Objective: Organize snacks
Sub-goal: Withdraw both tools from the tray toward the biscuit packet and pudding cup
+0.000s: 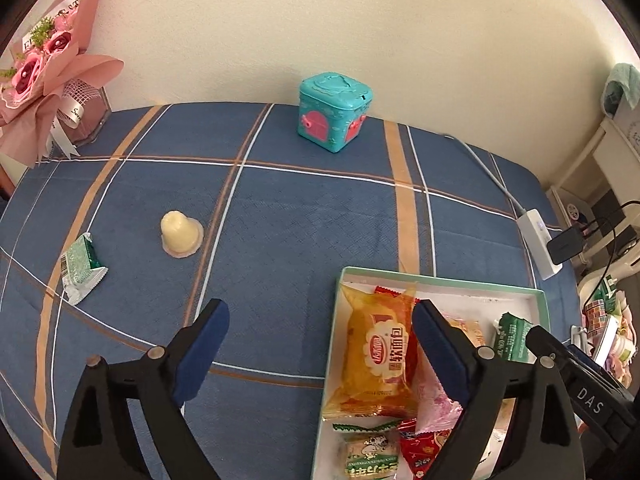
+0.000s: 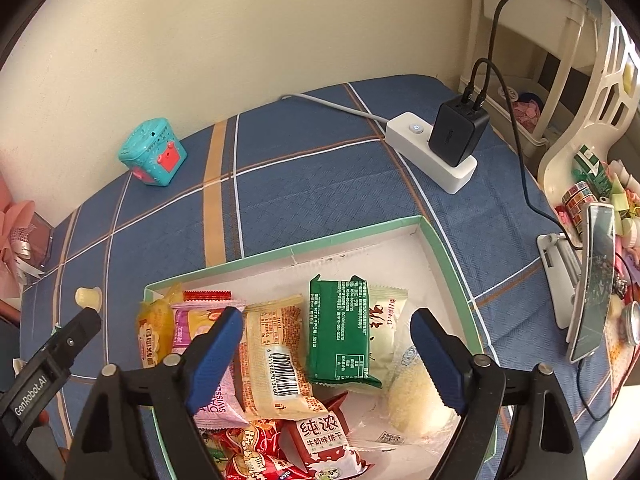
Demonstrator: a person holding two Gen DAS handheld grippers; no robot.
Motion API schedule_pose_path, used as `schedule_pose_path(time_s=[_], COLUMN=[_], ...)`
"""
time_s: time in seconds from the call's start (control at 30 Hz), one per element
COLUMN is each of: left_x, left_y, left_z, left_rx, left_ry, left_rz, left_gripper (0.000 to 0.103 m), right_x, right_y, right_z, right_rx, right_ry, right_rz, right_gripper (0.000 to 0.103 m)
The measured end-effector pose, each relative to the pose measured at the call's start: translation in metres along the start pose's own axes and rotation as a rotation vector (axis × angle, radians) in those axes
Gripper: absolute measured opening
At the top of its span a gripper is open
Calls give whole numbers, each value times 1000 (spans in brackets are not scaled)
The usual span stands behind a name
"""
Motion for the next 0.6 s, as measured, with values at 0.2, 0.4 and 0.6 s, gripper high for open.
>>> schedule_pose_path(time_s=[0.2, 0.4, 0.6], left_x=[1, 1, 5], left_y=[6, 11, 16], left_z=[-4, -5, -3], left_rx=[16, 34, 28], left_ry=[0, 1, -12], left_rz=[16, 24, 37], left_gripper=[95, 95, 95], right_x=[-1, -1, -3], right_y=[2, 5, 11], right_z=[-2, -1, -4], right_rx=[9, 14, 17], right_ry=[-4, -13, -11], right_rz=[5, 7, 23], right_gripper=[102, 103, 103])
Point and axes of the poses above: each gripper's, at about its wrist camera, not at the fingertips, and z roughly against the way its jaws point, y to its left, x to its top, the point moved 8 cm from there along -z, roughly the way its jaws point, and after that the axes turned 11 degrees about x, right-handed, at the moved point
